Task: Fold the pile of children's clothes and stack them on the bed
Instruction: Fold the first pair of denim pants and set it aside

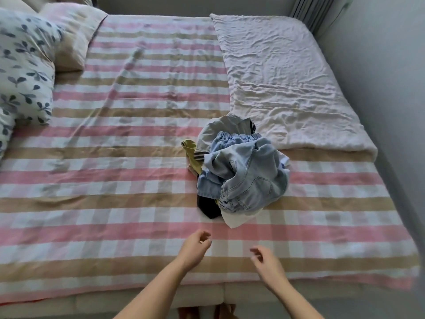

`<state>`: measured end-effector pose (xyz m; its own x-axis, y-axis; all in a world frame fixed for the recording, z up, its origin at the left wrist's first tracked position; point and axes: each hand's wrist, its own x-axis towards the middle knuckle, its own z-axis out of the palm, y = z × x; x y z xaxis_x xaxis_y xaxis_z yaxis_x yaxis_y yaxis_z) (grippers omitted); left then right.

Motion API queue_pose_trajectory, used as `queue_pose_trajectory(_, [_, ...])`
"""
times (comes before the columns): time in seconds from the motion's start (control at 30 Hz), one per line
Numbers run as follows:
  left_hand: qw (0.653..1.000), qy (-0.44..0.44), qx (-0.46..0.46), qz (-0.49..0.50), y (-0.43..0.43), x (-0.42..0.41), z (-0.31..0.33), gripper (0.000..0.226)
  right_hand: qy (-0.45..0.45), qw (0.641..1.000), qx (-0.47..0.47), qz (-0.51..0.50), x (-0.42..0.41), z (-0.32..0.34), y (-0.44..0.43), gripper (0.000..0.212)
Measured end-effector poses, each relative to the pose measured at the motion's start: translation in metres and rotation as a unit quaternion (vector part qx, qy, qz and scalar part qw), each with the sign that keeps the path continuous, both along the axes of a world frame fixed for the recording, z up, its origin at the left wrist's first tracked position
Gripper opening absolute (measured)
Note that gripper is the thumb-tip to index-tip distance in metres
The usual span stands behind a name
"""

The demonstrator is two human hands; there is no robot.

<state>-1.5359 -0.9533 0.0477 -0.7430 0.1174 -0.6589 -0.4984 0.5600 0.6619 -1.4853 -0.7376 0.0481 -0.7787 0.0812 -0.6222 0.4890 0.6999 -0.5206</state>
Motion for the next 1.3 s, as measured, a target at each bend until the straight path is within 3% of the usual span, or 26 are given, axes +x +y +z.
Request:
queue_pose_trajectory(0.17, [0.997,0.055,0.030,0.049,0.054,-0.058,-0.011,0.031,0.097,0.995,-0.037,-0.007,-0.091,0.000,0.013,0.033])
queue_pose_trajectory(0.33, [0.987,0.146,-0.024,0.069,0.071,-0.116,-0.041,0.078,0.182,0.982,-0.024,-0.034,-0.140,-0.022,0.011,0.062])
queue_pose_trajectory(0.43, [0.985,0.170,-0.036,0.021,0.077,-0.144,-0.056,0.051,0.176,0.982,-0.042,-0.049,-0.150,-0.043,0.004,0.080])
queue_pose_trajectory(0.53, [0.987,0.156,0.039,-0.002,0.079,-0.145,-0.058,0.016,0.173,0.982,-0.065,-0.046,-0.151,-0.052,-0.001,0.084])
queue_pose_trajectory(0.63, [0.989,0.133,0.070,0.021,0.077,-0.128,-0.046,0.014,0.171,0.982,-0.079,-0.031,-0.144,-0.044,0.000,0.079])
queue_pose_trajectory(0.73, [0.981,0.162,0.081,0.072,0.069,-0.111,-0.014,0.005,0.178,0.979,-0.097,0.016,-0.131,-0.015,-0.003,0.070])
queue_pose_trajectory(0.87, [0.957,0.129,0.190,0.177,0.047,-0.090,0.046,0.010,0.214,0.963,-0.166,0.022,-0.106,0.048,-0.015,0.061])
queue_pose_trajectory(0.97, [0.931,0.086,0.239,0.262,0.026,-0.072,0.083,0.011,0.241,0.944,-0.224,0.042,-0.079,0.091,-0.028,0.064])
queue_pose_trajectory(1.07, [0.905,0.037,0.273,0.324,0.003,-0.054,0.108,0.015,0.285,0.929,-0.215,0.103,-0.046,0.121,-0.042,0.085])
queue_pose_trajectory(1.13, [0.889,0.004,0.282,0.360,-0.013,-0.045,0.119,0.017,0.328,0.912,-0.172,0.178,-0.025,0.134,-0.048,0.099])
queue_pose_trajectory(1.2, [0.875,-0.029,0.285,0.391,-0.029,-0.035,0.128,0.018,0.392,0.871,-0.087,0.282,-0.004,0.140,-0.057,0.107])
queue_pose_trajectory(1.3, [0.863,-0.091,0.281,0.410,-0.043,-0.026,0.135,0.033,0.481,0.793,0.037,0.372,0.016,0.134,-0.074,0.096])
